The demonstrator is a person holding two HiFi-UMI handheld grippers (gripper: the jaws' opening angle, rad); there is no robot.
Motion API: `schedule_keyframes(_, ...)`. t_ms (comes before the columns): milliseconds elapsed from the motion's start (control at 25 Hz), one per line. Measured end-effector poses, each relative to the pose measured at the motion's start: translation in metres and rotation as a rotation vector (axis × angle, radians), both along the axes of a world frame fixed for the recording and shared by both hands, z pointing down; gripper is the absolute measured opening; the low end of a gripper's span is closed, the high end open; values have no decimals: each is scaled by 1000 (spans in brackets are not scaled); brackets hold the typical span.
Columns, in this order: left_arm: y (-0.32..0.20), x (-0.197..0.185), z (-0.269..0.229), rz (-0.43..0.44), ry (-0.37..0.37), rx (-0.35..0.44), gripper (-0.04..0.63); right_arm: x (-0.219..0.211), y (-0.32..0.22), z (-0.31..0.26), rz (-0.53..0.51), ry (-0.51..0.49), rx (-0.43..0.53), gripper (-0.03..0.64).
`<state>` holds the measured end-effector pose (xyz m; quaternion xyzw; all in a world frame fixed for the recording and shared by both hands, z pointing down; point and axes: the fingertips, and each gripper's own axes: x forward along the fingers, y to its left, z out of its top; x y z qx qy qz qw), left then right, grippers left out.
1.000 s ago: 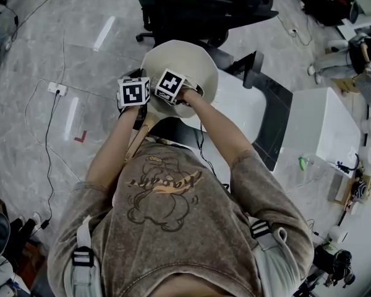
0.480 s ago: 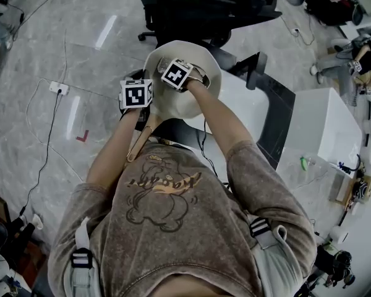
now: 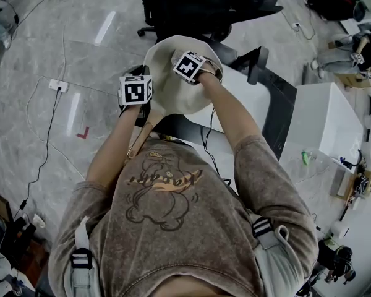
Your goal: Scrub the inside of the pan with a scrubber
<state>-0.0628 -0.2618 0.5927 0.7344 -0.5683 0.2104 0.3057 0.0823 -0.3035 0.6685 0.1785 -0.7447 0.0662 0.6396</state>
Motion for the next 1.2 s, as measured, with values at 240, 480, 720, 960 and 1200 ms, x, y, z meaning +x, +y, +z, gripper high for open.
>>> schedule_keyframes(240, 0, 1, 0, 5, 8, 1, 38, 25, 6, -1, 20, 56, -39, 86)
schedule_keyframes(480, 0, 0, 0, 7, 7, 0, 38, 32, 32, 1, 59, 12, -149, 86)
schedule_keyframes(720, -1, 2, 1, 9, 5, -2, 38, 39, 58, 1, 43, 27, -193, 86)
schedule_keyframes(960, 2, 2, 5, 9, 2, -14, 37, 30, 91, 0, 90, -33, -341, 86)
schedule_keyframes(1200, -1, 2, 3, 3, 5, -14, 37, 20, 107, -1, 66, -48, -374, 86)
